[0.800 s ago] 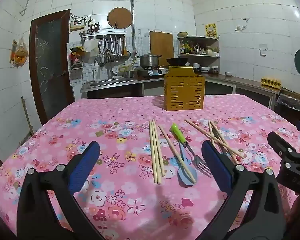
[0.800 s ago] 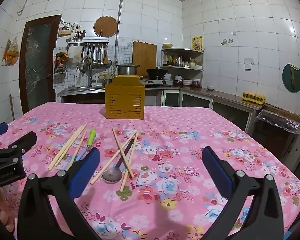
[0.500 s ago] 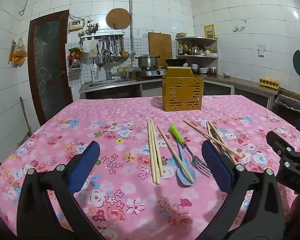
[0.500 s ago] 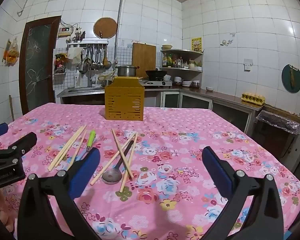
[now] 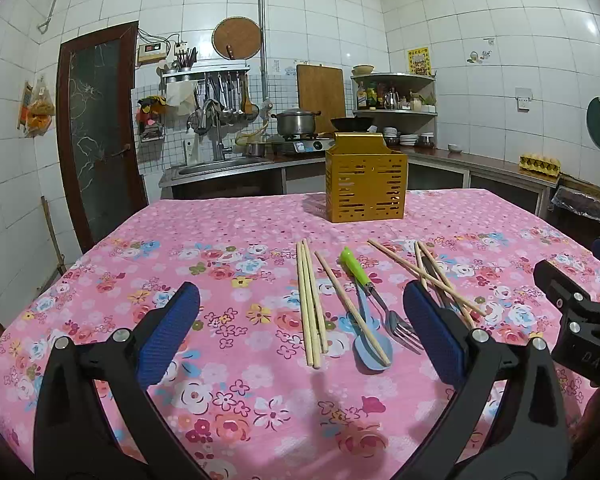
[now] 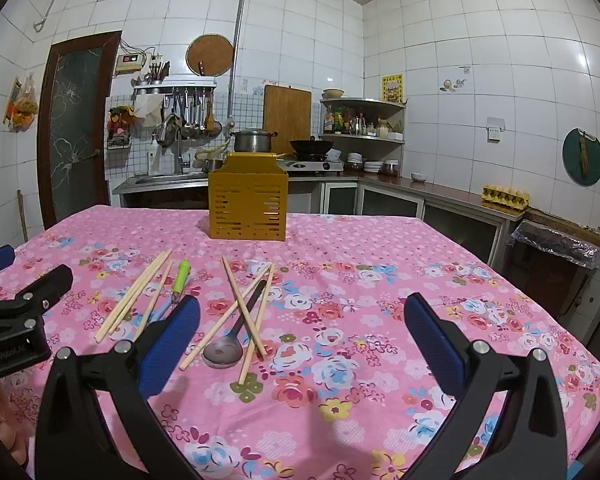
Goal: Organize utensils
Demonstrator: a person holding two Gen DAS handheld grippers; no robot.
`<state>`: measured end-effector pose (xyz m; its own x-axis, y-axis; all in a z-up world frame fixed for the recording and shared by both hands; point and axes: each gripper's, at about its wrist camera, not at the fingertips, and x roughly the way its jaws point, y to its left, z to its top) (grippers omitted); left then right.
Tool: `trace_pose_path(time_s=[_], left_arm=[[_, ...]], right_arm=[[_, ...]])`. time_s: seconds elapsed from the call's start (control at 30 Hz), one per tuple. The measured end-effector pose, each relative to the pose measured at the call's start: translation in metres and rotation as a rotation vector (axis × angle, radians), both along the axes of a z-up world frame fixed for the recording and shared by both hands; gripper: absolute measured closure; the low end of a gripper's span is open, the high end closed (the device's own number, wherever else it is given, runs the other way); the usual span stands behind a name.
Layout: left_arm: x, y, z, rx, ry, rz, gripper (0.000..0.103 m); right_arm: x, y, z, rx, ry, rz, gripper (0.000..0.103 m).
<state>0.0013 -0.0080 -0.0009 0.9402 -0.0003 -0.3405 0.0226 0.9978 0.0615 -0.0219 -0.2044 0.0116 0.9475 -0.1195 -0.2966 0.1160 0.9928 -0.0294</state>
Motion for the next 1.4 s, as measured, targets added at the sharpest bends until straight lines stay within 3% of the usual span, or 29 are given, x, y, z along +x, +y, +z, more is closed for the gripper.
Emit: trace_pose_path(time_s=[1.4], left_arm=[[-0.0037,0.0014,0.0036,0.005,-0.001,-0.006,0.005]], right_arm=[[-0.0012,-0.0001,-0.0008,-0.001,-0.008,-0.006,0.004]])
